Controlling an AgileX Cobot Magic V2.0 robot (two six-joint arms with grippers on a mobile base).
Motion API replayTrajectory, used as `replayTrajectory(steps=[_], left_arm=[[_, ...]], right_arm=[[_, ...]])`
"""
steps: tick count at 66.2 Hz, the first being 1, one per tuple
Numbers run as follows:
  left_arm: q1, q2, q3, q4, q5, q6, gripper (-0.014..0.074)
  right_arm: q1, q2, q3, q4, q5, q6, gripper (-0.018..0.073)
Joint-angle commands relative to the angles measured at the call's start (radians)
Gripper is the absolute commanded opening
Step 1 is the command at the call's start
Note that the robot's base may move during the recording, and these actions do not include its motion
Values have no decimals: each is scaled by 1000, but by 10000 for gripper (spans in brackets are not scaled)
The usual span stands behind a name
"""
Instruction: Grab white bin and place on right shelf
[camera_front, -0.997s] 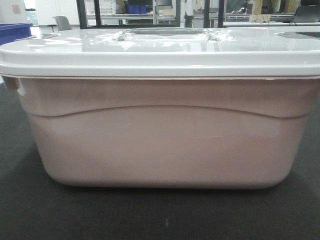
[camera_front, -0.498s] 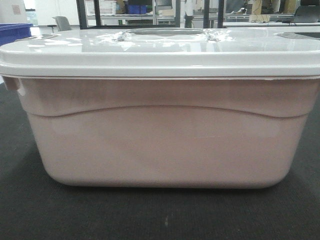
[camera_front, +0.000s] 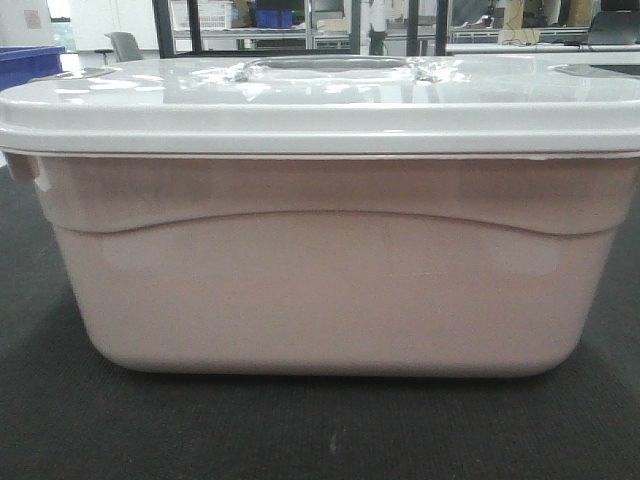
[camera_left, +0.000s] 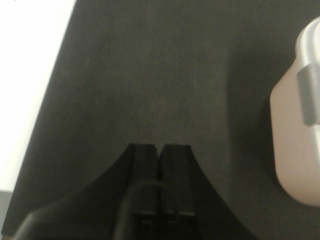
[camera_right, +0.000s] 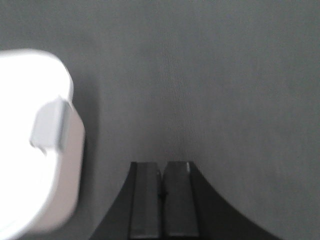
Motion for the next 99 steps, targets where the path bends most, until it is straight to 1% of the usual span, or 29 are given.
replayTrajectory(steps=[1, 6, 16, 26, 35, 54, 64, 77, 79, 85, 87, 90, 92, 93, 94, 95, 99], left_arm=[[2, 43, -35, -5, -33, -5, -118], [2, 81, -35, -10, -33, -5, -118], [2, 150, -35, -51, -30, -5, -118], [2, 204, -35, -67, 0, -5, -118], [2, 237, -35, -67, 0, -5, -118], [2, 303, -35, -71, -2, -5, -118], [2, 330, -35, -71, -6, -5, -118], [2, 344, -35, -71, -15, -5, -118], [2, 344, -35, -71, -27, -5, -118], [2, 344, -35, -71, -50, -5, -100], [2, 344, -35, -71, -57, -5, -85], [2, 344, -35, -71, -68, -3, -43], [2, 344, -35, -71, -73, -3, 8], [2, 344, -35, -71, -79, -3, 62], [2, 344, -35, -71, -78, -3, 77], [2, 344, -35, -73, -78, -3, 127], [2, 344, -35, -80, -78, -3, 279]], right_arm=[[-4, 82, -41, -2, 61, -7, 65], [-4, 134, -41, -3, 131, -7, 65], [-4, 219, -41, -12, 149, -7, 65], [-4, 275, -41, -11, 143, -7, 65], [-4, 302, -41, -11, 99, -7, 65], [-4, 323, -41, -11, 85, -7, 65], [-4, 325, -40, -11, 29, -7, 65], [-4, 325, -40, -11, 46, -7, 84], [-4, 325, -40, -11, 48, -7, 98], [-4, 325, -40, -11, 50, -7, 192], [-4, 325, -40, -11, 50, -7, 237], [-4, 325, -40, -11, 51, -7, 339], [-4, 325, -40, -11, 51, -7, 422], [-4, 325, -40, -11, 51, -7, 473], [-4, 326, -40, -11, 51, -7, 522], [-4, 328, -40, -11, 51, -7, 538], [-4, 333, -40, -11, 53, -7, 647]])
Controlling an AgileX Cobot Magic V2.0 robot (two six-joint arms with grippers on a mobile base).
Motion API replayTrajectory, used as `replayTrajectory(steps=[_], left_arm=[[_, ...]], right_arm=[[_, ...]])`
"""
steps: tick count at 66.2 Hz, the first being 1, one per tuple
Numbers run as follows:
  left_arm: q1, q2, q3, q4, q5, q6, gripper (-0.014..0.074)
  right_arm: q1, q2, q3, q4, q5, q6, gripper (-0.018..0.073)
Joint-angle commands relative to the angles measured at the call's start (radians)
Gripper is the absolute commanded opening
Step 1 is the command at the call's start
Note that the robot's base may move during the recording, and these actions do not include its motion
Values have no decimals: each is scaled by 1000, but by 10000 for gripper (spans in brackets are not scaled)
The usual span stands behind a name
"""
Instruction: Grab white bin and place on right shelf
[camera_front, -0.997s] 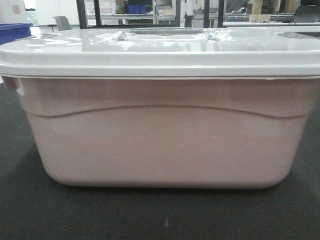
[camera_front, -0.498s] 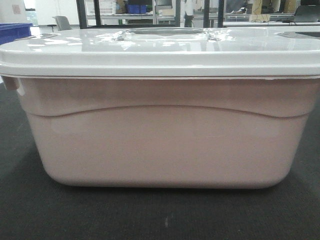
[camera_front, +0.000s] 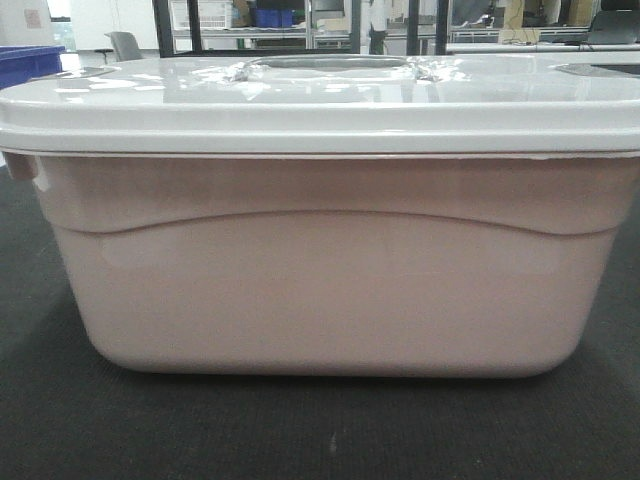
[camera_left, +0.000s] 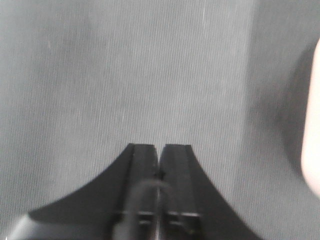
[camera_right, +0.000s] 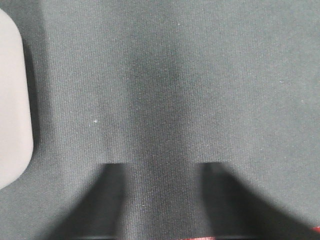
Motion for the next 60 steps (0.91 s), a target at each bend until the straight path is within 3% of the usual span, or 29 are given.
replayTrajectory(steps=[1, 8, 18, 28, 40, 50, 60], left_arm=[[2, -21, -33, -19, -41, -3, 338], [2, -21, -33, -19, -39, -3, 574], [2, -21, -33, -19, -39, -3, 543], [2, -21, -36, -71, -47, -3, 542], [2, -21, -114, -266, -55, 48, 542], [2, 8, -189, -492, -70, 178, 542], [2, 96, -194, -664, -28, 293, 542]], right_arm=[[-4, 0, -34, -13, -25, -7, 649], [-4, 15, -34, -13, -22, -7, 624], [-4, 26, -34, -13, -29, -7, 625], [-4, 26, -63, -9, -41, -7, 625], [-4, 39, -178, 56, -41, -17, 623], [-6, 104, -262, 172, -54, -86, 623], [-8, 203, -275, 315, -56, -156, 623]])
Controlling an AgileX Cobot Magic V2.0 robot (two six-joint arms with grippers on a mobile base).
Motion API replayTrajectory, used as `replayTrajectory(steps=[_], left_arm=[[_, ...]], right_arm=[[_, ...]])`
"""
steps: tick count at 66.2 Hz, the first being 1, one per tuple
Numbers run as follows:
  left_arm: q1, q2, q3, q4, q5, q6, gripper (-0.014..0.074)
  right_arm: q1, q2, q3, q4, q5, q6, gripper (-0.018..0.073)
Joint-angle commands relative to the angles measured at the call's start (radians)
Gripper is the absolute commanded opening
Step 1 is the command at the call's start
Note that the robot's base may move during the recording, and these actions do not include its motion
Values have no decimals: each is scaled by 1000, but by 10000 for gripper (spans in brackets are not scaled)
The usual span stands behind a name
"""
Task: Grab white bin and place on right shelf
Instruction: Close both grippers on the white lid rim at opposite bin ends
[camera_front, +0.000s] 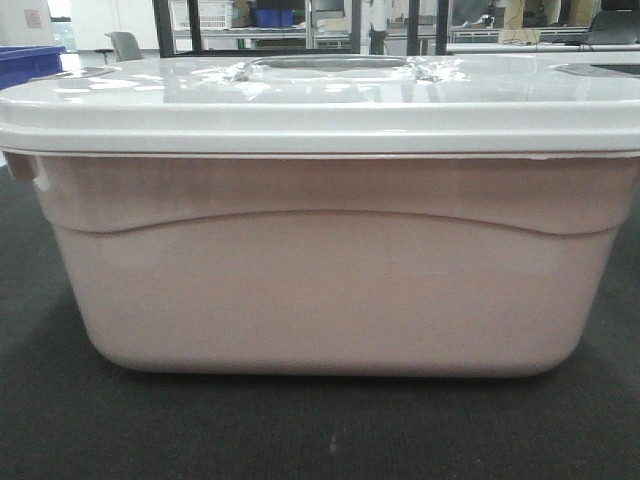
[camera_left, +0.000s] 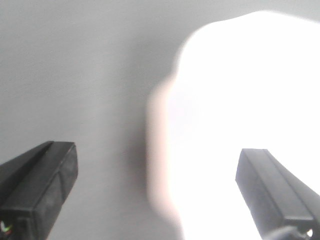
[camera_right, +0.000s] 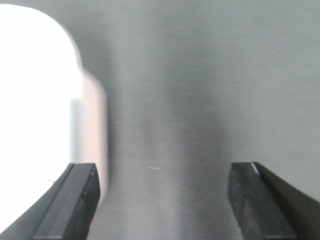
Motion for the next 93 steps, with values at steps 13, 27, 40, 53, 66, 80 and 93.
replayTrajectory(steps=[13, 27, 40, 53, 66, 80, 93], left_arm=[[40, 118, -32, -329, 40, 218, 542], [182, 176, -26, -541, 180, 363, 542], [238, 199, 68, -651, 247, 474, 542], [236, 201, 167, -750, 247, 568, 542], [189, 210, 193, -744, 208, 586, 542], [123, 232, 193, -739, 211, 586, 542], [122, 236, 193, -712, 221, 586, 542]], right_arm=[[-60, 118, -34, 399, -58, -252, 622], [-258, 202, -33, 764, 121, -496, 622], [-317, 221, 24, 797, 161, -561, 622], [-316, 221, 125, 873, 161, -637, 622], [-316, 221, 219, 950, 162, -714, 622], [-308, 219, 277, 960, 162, -739, 622], [-250, 220, 284, 964, 162, -751, 622]])
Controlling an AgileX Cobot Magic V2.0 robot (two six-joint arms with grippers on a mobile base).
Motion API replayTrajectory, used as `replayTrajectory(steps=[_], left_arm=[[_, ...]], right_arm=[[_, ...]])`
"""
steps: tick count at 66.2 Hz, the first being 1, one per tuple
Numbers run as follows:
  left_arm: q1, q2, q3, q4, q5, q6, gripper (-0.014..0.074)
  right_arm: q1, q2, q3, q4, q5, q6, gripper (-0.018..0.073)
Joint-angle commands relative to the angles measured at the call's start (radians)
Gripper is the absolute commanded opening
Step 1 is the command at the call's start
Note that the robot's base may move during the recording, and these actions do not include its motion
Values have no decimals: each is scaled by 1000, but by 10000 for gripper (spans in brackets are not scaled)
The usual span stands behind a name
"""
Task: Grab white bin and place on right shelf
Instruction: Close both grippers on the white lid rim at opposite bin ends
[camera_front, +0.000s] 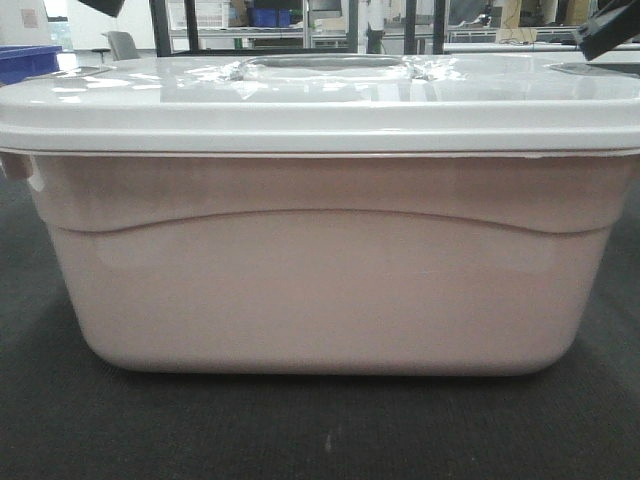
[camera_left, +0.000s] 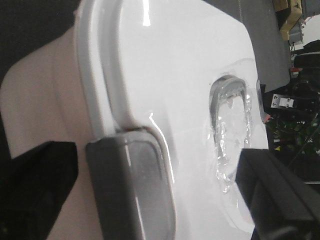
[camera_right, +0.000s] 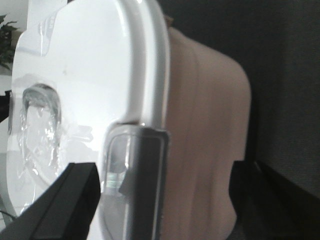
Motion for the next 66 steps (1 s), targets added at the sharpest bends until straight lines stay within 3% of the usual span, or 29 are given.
replayTrajectory(steps=[1, 19, 43, 66], left_arm=[[-7, -32, -24, -54, 95, 9, 542], [-11, -28, -22, -13, 118, 7, 542], [-11, -28, -22, 32, 118, -10, 542], [-11, -28, -22, 53, 118, -22, 542]], right_arm=[[29, -33, -19, 83, 142, -20, 622], [110, -33, -19, 107, 142, -20, 622], [115, -33, -19, 137, 141, -21, 622], [173, -33, -19, 140, 103, -30, 622]])
